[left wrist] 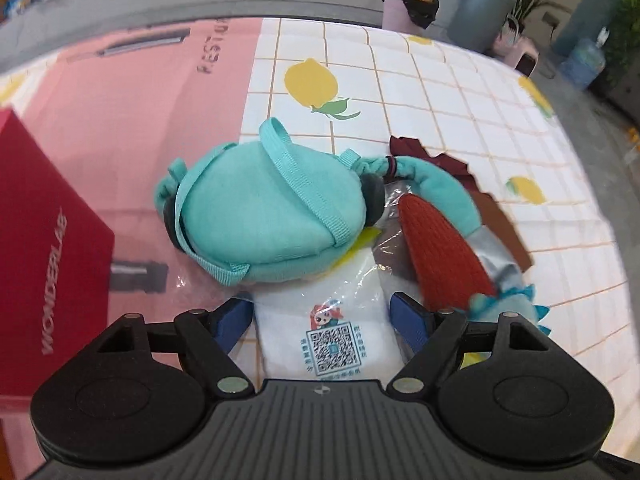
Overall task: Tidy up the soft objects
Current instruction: 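Reach the left gripper to the white tissue packet while the right gripper holds the grey cloth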
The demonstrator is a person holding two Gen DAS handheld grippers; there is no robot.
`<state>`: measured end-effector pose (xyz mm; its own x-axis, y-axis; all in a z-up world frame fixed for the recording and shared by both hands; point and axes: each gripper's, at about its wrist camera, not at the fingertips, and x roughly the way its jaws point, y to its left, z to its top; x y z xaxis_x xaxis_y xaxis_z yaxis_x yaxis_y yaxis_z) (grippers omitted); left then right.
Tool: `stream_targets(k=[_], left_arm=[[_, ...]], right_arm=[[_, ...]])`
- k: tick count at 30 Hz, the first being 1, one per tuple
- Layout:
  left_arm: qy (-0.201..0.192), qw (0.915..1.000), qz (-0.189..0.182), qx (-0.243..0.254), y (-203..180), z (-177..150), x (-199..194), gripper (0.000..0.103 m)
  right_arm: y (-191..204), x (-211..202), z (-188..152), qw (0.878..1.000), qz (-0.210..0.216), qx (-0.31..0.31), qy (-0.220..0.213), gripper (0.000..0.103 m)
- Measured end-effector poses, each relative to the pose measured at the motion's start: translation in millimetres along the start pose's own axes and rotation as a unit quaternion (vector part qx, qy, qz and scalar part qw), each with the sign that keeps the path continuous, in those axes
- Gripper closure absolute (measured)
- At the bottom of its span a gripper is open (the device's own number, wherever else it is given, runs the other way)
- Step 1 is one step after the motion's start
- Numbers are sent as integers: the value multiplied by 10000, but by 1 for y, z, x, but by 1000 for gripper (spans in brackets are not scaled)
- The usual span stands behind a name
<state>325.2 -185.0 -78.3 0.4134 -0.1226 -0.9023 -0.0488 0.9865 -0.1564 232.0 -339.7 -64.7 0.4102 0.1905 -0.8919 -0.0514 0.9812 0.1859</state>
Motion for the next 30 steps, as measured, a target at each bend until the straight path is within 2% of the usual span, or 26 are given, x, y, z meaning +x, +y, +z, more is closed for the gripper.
stream_targets(k=[2,3,5,8,10,12,18,21,23,25,27,30], left_arm=[[-37,9995,249,181,-7,0,3,13],[-50,9991,334,252,-10,-1,4,17],[-119,9986,400,323,-11,-5,3,20],[-69,9992,313,221,-2,-9,-3,31],[-84,9997,172,147,6,-12,-11,49],[-215,9997,23,90,14,-19,-26,56],[-192,9997,-13,163,39,-33,-44,56],[-43,9996,-219,167,45,-35,-40,29],[26,9991,-371,209,40,-33,-41,27],[-160,9990,-271,315,29,-31,-46,17],[-317,9978,-63,585,14,-28,-45,17],[-75,9963,237,817,-4,-22,-27,14]], right_arm=[[1,1,0,10000,-3,-30,-4,73],[1,1,0,10000,-6,-22,-14,73],[0,2,1,10000,27,-2,-20,73],[3,5,3,9999,133,-16,-22,72],[7,6,4,9997,216,-57,-19,67],[10,7,6,9997,259,-4,-30,56],[8,7,6,9995,212,235,-7,55],[7,6,5,9995,152,284,-38,55],[4,6,5,9993,179,324,-36,55],[2,6,5,9993,137,355,-18,55],[0,6,5,9992,103,394,-12,55],[0,5,4,9990,211,400,-25,55]])
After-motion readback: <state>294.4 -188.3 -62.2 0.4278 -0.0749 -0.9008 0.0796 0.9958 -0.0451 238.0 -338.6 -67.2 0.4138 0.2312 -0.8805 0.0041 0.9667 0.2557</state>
